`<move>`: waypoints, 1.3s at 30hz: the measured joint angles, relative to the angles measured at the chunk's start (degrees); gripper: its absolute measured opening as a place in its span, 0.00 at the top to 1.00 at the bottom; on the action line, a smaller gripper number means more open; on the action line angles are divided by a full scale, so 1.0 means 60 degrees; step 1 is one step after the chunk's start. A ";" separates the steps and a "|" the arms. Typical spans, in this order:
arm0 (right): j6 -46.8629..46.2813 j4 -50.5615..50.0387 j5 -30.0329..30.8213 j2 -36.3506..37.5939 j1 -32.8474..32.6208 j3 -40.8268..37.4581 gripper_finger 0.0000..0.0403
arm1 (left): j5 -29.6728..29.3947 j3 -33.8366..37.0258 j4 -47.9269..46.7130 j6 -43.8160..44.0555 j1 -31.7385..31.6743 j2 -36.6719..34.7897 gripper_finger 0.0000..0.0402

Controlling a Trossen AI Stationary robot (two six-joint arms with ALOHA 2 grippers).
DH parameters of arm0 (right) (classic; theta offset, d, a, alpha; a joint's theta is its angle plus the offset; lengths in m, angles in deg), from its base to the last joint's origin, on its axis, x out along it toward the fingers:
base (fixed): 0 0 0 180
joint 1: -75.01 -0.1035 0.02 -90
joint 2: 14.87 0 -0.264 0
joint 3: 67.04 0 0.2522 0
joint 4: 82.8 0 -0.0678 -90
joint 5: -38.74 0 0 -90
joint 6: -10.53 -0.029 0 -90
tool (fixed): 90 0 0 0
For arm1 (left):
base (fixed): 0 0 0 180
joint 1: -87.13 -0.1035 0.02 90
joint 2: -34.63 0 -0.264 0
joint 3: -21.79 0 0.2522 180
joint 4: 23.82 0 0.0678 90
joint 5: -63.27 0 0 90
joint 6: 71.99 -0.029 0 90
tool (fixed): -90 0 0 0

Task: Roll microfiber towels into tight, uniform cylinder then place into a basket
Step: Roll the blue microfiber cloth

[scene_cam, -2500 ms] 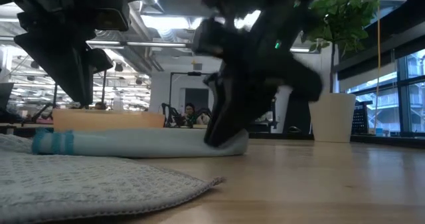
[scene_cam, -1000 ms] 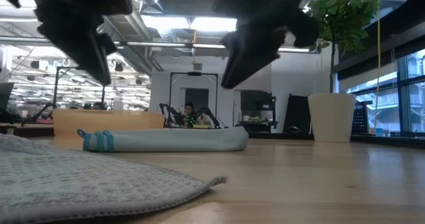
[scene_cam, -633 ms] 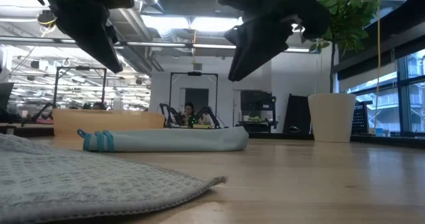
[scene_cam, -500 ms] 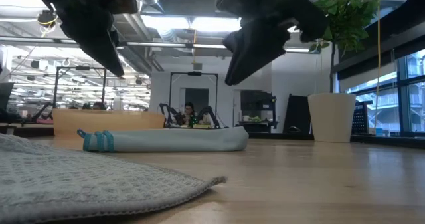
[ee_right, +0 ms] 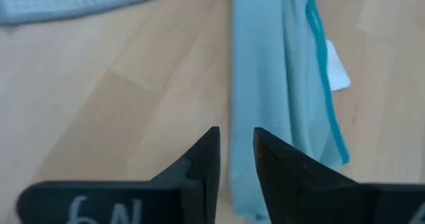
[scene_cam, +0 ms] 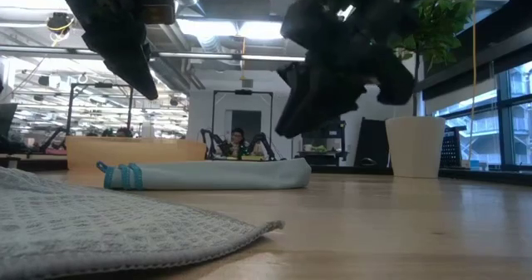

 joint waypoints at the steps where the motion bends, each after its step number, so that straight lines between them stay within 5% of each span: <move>1: 0.0000 0.0029 0.0149 -0.0001 0.0002 -0.0001 0.75 | 0.0000 0.0000 0.0000 0.0003 0.0000 0.0000 0.83; 10: 0.0358 0.0926 0.0225 -0.0794 0.0105 0.0014 0.59 | 0.0004 0.0001 0.0005 0.0184 0.0001 0.0000 0.83; 23: 0.1297 0.1604 0.0518 -0.1823 0.0269 0.0027 0.58 | 0.0007 0.0004 0.0011 0.0184 0.0004 0.0000 0.83; 39: 0.1019 0.1992 0.1179 -0.2135 0.0310 0.0054 0.97 | 0.0011 0.0011 0.0007 0.0180 0.0004 0.0000 0.83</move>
